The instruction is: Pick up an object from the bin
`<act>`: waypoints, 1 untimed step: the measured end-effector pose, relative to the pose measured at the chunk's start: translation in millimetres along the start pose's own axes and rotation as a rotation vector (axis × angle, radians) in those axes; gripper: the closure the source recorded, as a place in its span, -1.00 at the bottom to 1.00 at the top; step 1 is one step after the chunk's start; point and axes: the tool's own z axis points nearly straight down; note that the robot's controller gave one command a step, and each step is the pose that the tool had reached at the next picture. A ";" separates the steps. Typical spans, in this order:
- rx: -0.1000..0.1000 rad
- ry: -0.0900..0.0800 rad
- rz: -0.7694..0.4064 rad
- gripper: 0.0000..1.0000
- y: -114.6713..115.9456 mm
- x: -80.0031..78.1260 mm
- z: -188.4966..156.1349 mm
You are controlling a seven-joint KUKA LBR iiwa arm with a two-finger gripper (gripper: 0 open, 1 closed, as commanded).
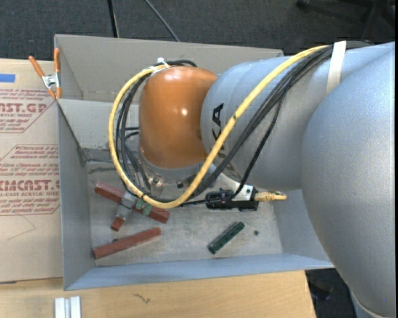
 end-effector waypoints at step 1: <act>0.006 0.001 0.007 1.00 10.2 -17.2 34.7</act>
Offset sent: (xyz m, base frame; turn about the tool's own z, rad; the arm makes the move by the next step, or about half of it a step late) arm 0.0200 0.0005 -0.0320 0.0077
